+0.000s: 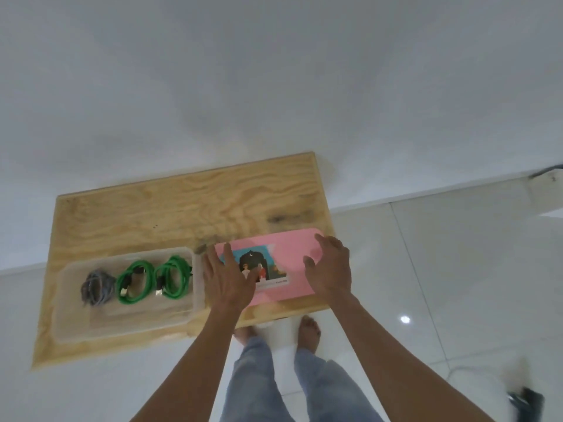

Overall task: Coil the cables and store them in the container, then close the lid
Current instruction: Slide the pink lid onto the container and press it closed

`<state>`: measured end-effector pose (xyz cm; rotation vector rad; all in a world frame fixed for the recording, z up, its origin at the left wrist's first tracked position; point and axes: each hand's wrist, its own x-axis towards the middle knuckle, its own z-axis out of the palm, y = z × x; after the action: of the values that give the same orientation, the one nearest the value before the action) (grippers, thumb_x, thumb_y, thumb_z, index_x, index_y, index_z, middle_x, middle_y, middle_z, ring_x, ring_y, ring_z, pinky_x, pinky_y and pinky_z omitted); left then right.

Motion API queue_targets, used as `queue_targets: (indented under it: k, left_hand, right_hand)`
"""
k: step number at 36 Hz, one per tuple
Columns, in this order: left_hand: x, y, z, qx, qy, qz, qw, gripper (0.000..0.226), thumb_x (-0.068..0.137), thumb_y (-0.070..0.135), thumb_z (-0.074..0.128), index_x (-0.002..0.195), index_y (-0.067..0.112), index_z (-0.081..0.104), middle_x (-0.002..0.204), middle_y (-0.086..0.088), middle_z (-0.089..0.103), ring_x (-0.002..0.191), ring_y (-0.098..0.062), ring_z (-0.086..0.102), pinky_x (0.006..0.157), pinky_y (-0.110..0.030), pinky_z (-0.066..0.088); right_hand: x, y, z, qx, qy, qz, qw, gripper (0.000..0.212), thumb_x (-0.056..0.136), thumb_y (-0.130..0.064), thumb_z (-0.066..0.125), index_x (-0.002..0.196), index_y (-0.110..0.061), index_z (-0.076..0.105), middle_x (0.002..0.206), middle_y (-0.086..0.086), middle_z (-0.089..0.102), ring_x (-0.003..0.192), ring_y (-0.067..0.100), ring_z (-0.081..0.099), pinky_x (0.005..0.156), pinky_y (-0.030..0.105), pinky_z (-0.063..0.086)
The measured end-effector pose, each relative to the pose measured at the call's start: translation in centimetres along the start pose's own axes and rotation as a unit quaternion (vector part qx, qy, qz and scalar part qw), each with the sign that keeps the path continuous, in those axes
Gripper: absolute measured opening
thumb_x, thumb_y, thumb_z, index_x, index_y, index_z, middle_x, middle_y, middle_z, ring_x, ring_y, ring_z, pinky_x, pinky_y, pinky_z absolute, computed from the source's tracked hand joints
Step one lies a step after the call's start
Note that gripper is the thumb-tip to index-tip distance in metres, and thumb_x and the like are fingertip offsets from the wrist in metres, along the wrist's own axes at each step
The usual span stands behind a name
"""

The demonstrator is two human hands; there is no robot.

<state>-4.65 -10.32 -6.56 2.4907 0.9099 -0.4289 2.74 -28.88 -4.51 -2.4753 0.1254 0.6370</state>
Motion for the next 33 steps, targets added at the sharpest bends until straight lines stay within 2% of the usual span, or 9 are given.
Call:
queue_targets:
  k: [5, 11, 14, 19, 22, 26, 28, 33]
  left_hand:
    - [-0.2, -0.7, 1.7, 0.012, 0.003, -0.019, 1.0, 0.091, 0.084, 0.063, 0.066, 0.157, 0.025, 0.026, 0.162, -0.024, 0.013, 0.149, -0.045, 0.016, 0.121, -0.054, 0.021]
    - [-0.3, -0.2, 1.9, -0.047, 0.011, -0.04, 0.998, 0.098, 0.082, 0.062, 0.071, 0.158, 0.027, 0.021, 0.162, -0.029, 0.006, 0.151, -0.045, 0.007, 0.122, -0.052, 0.012]
    - [-0.5, 0.2, 2.0, -0.037, 0.017, -0.042, 0.998, 0.094, 0.082, 0.063, 0.069, 0.156, 0.03, 0.023, 0.157, -0.028, 0.018, 0.148, -0.046, 0.015, 0.12, -0.054, 0.014]
    - [-0.8, 1.5, 1.5, -0.048, 0.014, -0.046, 0.998, 0.095, 0.077, 0.062, 0.075, 0.154, 0.034, 0.027, 0.149, -0.024, 0.026, 0.138, -0.046, 0.029, 0.108, -0.056, 0.036]
    - [-1.3, 2.6, 0.4, -0.025, 0.039, -0.017, 0.999, 0.094, 0.076, 0.06, 0.076, 0.154, 0.032, 0.03, 0.146, -0.023, 0.03, 0.131, -0.044, 0.034, 0.106, -0.052, 0.035]
    - [-1.8, 4.5, -2.1, -0.035, 0.078, 0.007, 0.996, 0.097, 0.074, 0.062, 0.078, 0.154, 0.035, 0.03, 0.152, -0.022, 0.026, 0.138, -0.043, 0.029, 0.109, -0.053, 0.03]
    - [-2.0, 4.9, -3.8, -0.049, 0.105, 0.023, 0.993, 0.098, 0.071, 0.062, 0.079, 0.153, 0.036, 0.032, 0.153, -0.021, 0.026, 0.138, -0.043, 0.029, 0.111, -0.054, 0.031]
    - [-2.4, 4.4, -8.2, -0.068, 0.164, 0.045, 0.983, 0.1, 0.069, 0.065, 0.077, 0.153, 0.034, 0.031, 0.157, -0.018, 0.019, 0.139, -0.041, 0.026, 0.104, -0.058, 0.038]
  right_hand:
    - [0.2, 1.2, 1.4, -0.093, -0.008, -0.016, 0.996, 0.071, 0.092, -0.045, 0.06, 0.152, -0.026, 0.026, 0.158, 0.004, 0.025, 0.143, 0.027, 0.023, 0.109, 0.047, 0.038]
    - [0.2, 2.1, 2.1, -0.096, -0.009, -0.018, 0.995, 0.071, 0.094, -0.041, 0.057, 0.153, -0.023, 0.022, 0.161, 0.005, 0.02, 0.145, 0.028, 0.02, 0.109, 0.047, 0.037]
    - [0.1, 2.4, 2.3, -0.096, -0.012, -0.025, 0.995, 0.069, 0.096, -0.041, 0.053, 0.155, -0.023, 0.021, 0.163, 0.005, 0.019, 0.148, 0.03, 0.017, 0.112, 0.048, 0.036]
    - [-0.1, 2.5, 2.0, -0.053, -0.004, -0.018, 0.998, 0.071, 0.095, -0.043, 0.055, 0.155, -0.024, 0.021, 0.164, 0.005, 0.019, 0.147, 0.03, 0.021, 0.111, 0.048, 0.037]
    - [0.0, 2.3, 0.9, -0.023, 0.028, 0.001, 0.999, 0.073, 0.094, -0.044, 0.058, 0.155, -0.024, 0.024, 0.163, 0.005, 0.021, 0.144, 0.031, 0.026, 0.108, 0.049, 0.04]
    - [-0.2, 1.4, -1.4, 0.015, 0.074, 0.014, 0.997, 0.073, 0.091, -0.046, 0.061, 0.153, -0.024, 0.03, 0.159, 0.004, 0.028, 0.139, 0.031, 0.031, 0.105, 0.051, 0.042]
    - [-0.5, 0.4, -2.4, 0.037, 0.094, 0.004, 0.995, 0.072, 0.09, -0.046, 0.061, 0.152, -0.023, 0.033, 0.156, 0.004, 0.031, 0.136, 0.031, 0.033, 0.104, 0.051, 0.043]
    - [-1.6, -3.4, -3.7, 0.066, 0.122, -0.034, 0.99, 0.068, 0.09, -0.045, 0.061, 0.15, -0.023, 0.038, 0.152, 0.004, 0.035, 0.13, 0.03, 0.035, 0.096, 0.05, 0.049]
